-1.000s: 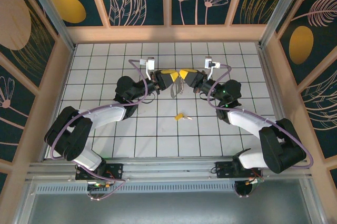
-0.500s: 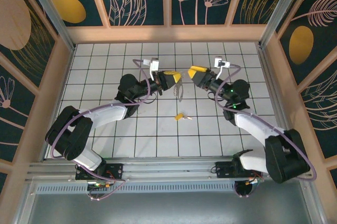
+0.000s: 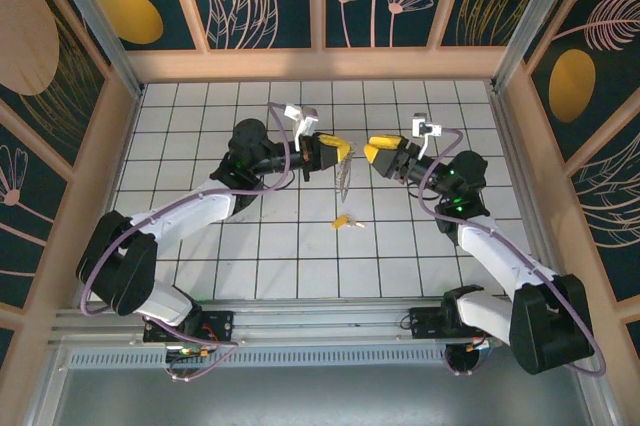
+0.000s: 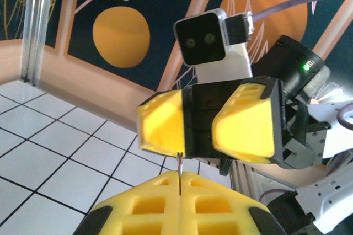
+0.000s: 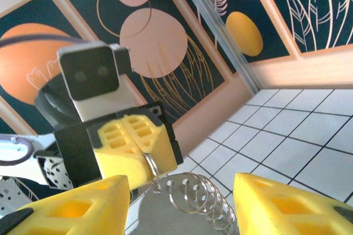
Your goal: Put the keys on the keyring
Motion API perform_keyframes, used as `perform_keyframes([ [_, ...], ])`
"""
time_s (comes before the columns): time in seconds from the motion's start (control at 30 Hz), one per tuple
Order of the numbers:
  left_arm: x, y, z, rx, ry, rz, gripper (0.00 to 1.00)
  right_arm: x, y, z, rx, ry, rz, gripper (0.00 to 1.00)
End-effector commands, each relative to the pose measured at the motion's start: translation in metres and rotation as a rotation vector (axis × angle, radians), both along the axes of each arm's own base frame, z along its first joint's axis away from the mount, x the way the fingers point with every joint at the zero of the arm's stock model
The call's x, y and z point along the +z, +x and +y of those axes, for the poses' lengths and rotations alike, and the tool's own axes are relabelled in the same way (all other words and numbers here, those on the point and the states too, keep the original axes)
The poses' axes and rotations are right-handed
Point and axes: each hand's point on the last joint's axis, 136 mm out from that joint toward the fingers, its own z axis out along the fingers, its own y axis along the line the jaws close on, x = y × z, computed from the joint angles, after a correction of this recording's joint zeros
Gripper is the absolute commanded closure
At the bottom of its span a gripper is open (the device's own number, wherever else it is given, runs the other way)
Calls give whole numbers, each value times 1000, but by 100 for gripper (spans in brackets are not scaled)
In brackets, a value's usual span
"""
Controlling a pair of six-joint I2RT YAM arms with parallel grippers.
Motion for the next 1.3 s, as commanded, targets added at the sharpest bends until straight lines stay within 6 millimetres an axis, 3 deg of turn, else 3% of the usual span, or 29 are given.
perform_keyframes([
  [0.0, 9, -10, -3, -65, 16, -48, 100, 3, -12, 6, 70, -19, -59, 49],
  [0.33, 2, -12, -7, -103, 29, -29, 100, 0, -13, 20, 111, -28, -62, 54],
  [0.57, -2, -12, -8, -113, 35, -21, 100, 0, -11, 24, 118, -28, -61, 63],
  [0.67, -3, -12, -9, -116, 37, -21, 100, 0, -11, 24, 119, -29, -63, 76],
  [0.77, -2, -12, -9, -114, 36, -22, 100, -1, -12, 24, 123, -33, -64, 98],
  [0.87, 0, -4, -7, -67, 30, -8, 100, 0, -10, 23, 103, -34, -67, 100],
  [0.9, 0, 0, -6, -35, 26, -2, 95, 0, -9, 21, 88, -32, -68, 100],
  [1.0, 14, 15, 6, 117, -41, 16, 64, 4, -6, 18, 54, -13, -71, 100],
  [1.07, 11, 20, 16, 187, -88, 55, 52, 7, -4, 16, 32, 8, -73, 100],
  [1.27, 22, 21, 30, 234, -232, 137, 50, 21, -6, 10, -7, 102, -92, 100],
])
